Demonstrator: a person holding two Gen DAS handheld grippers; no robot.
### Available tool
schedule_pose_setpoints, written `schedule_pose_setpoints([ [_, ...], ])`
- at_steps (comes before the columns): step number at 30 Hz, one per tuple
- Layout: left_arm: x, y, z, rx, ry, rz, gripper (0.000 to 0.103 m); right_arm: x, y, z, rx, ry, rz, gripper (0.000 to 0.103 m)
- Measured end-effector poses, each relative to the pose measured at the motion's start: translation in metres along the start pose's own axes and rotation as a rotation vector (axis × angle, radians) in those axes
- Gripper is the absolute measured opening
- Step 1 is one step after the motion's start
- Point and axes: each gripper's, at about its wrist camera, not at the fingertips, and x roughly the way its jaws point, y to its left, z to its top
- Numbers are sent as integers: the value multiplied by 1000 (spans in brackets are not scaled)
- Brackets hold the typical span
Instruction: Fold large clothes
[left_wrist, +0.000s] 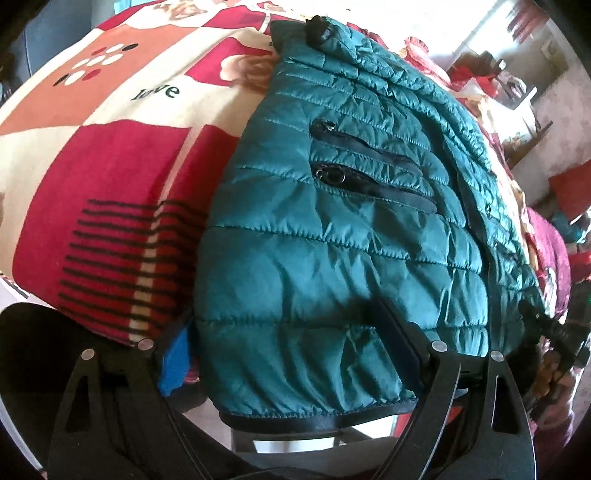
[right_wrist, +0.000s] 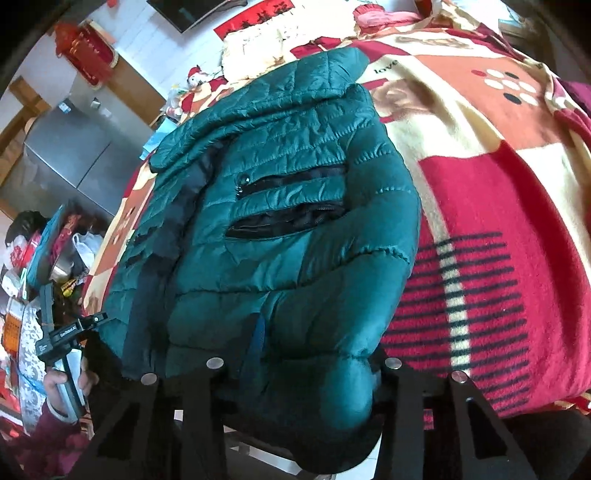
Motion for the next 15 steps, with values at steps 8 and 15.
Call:
schedule_pose_setpoints([
  [8, -3, -5, 1, 49, 5, 8, 51, -1, 2, 2, -12, 2, 7, 36],
  [15, -28, -21, 6, 140, -81, 65, 16, -17, 13, 11, -71, -34, 40, 21],
])
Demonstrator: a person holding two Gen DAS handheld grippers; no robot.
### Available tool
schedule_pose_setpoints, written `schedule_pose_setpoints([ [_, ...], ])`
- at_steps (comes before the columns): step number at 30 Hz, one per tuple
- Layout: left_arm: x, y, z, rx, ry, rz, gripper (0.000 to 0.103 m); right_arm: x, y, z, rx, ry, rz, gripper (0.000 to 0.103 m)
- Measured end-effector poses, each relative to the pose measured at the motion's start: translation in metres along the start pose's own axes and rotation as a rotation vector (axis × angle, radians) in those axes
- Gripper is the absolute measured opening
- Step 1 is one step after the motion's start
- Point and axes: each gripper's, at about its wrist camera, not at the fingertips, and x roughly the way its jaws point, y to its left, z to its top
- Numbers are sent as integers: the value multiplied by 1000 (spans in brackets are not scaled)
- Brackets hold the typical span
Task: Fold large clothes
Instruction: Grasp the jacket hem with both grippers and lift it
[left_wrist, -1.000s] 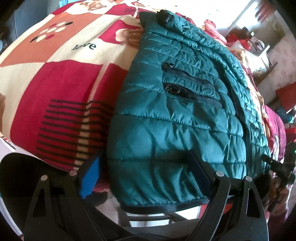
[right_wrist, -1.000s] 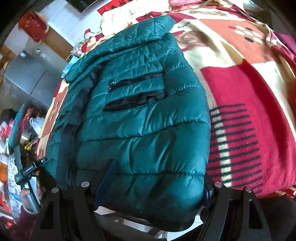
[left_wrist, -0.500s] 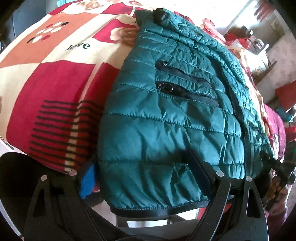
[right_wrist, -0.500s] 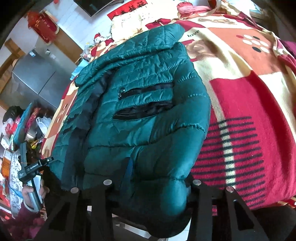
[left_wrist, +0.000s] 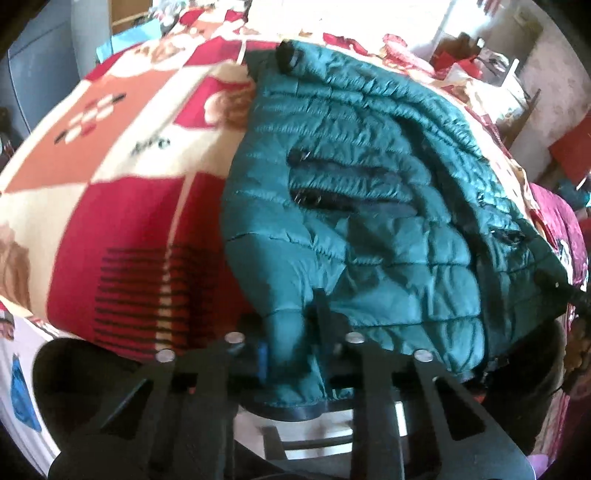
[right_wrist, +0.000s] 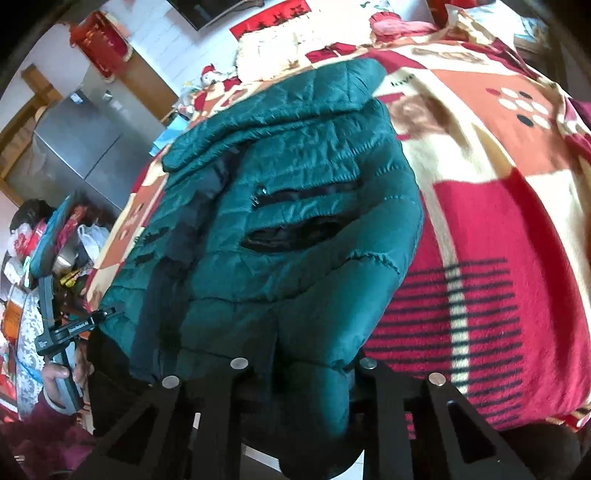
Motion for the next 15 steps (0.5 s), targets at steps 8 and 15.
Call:
schedule_pose_setpoints([
  [8, -29, 4, 30, -70, -86, -78, 13, -19, 8, 22, 6, -84, 91, 19],
  [15, -48, 9, 72, -114, -195, -105, 13, -36, 13, 62, 22, -179, 119, 19],
])
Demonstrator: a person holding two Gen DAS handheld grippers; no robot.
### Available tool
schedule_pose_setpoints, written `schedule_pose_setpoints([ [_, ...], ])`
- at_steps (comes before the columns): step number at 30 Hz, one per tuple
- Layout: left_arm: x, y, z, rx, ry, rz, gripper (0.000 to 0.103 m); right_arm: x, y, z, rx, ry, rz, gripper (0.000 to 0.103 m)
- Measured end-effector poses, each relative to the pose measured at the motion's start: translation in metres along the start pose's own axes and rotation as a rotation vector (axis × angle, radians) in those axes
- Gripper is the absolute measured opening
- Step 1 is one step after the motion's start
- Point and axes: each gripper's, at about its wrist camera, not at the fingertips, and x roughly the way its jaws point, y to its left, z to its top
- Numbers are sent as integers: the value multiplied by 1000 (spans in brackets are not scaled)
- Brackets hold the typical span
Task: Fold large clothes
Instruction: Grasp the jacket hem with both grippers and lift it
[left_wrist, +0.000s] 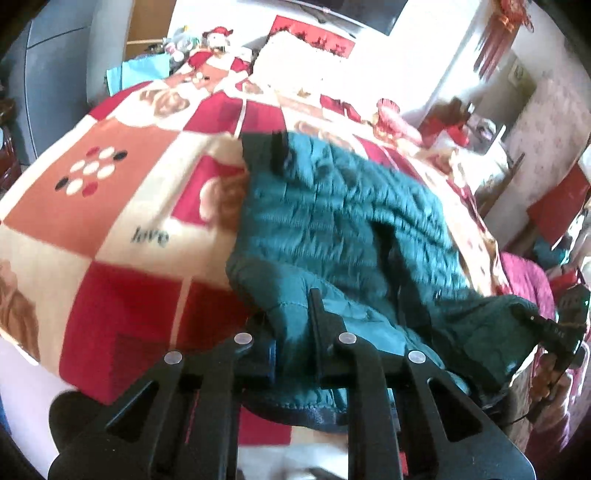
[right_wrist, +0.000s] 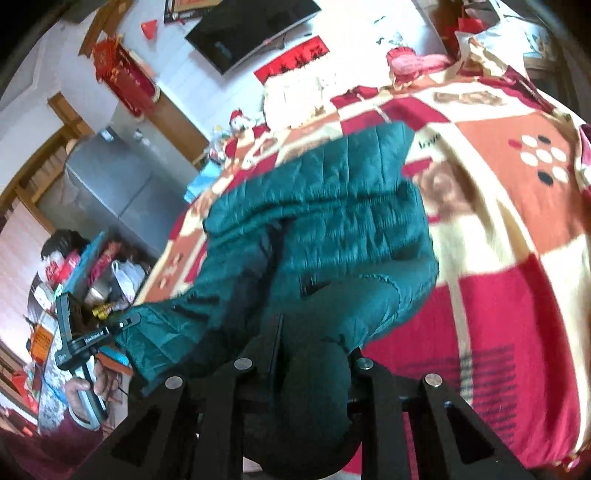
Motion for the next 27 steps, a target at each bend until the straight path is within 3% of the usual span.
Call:
schedule_pose_setpoints([
  [7, 4, 0, 52, -47, -77, -27, 13, 3, 4, 53, 16, -98, -10, 19],
  [14, 28, -1, 103, -70, -102, -22, 13, 23, 10, 105, 5, -119, -58, 19],
  [23, 87, 1, 171, -97, -109, 49, 13, 79, -2, 180, 34, -122, -152, 19],
  [27, 132, 10, 199, -122, -78, 95, 13, 116, -14, 212, 53, -117, -214, 19],
])
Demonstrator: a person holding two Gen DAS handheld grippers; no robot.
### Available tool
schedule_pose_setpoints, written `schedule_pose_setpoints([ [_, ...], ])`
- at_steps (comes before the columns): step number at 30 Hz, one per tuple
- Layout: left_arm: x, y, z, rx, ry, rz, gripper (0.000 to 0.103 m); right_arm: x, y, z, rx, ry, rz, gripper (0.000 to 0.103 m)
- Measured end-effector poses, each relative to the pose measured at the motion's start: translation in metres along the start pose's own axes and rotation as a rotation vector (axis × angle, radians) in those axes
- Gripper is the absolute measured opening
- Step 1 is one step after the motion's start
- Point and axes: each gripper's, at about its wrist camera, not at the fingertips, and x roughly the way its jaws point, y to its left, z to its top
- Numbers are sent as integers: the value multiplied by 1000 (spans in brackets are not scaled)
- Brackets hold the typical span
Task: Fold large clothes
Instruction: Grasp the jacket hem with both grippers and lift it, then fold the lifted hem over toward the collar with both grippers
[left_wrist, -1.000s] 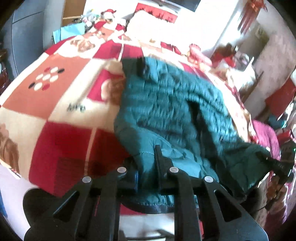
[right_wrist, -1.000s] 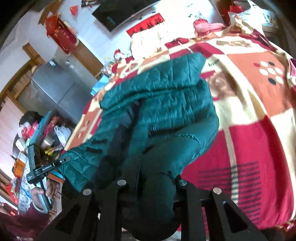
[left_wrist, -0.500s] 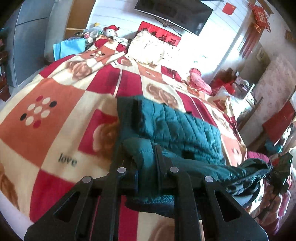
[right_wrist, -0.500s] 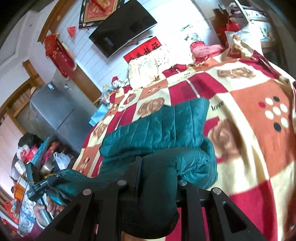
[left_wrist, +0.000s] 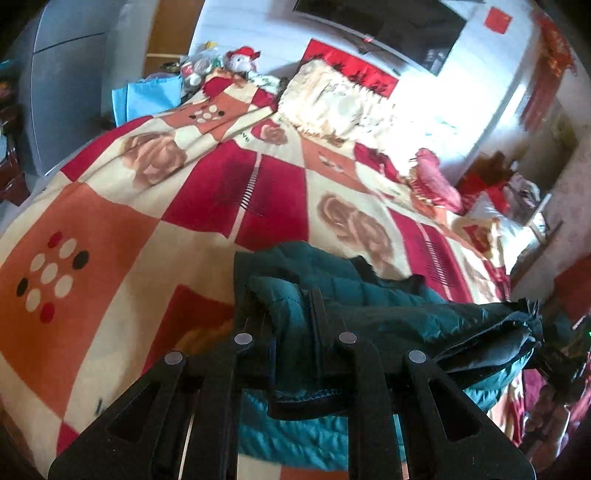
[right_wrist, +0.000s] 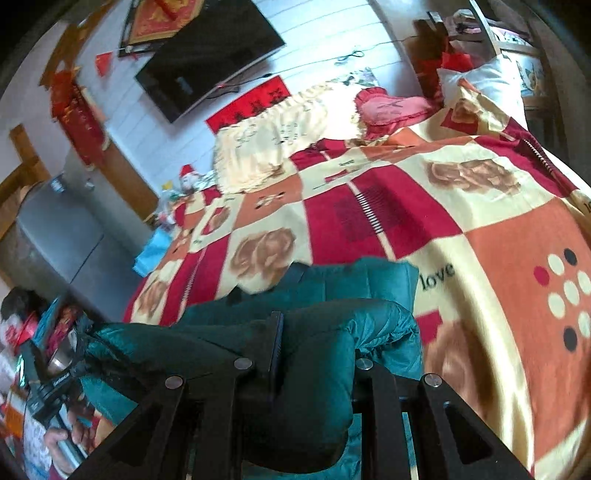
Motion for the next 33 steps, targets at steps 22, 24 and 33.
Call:
schedule_pose_setpoints([
  [22, 77, 23, 24, -124, 126, -96, 24, 80, -32, 14, 145, 12, 17, 66],
  [24, 66, 21, 27, -116, 105, -106, 37, 66, -27, 16, 151, -35, 28, 83],
  [33, 33, 0, 15, -53, -56, -59, 76, 57, 44, 7, -69, -9, 9, 83],
])
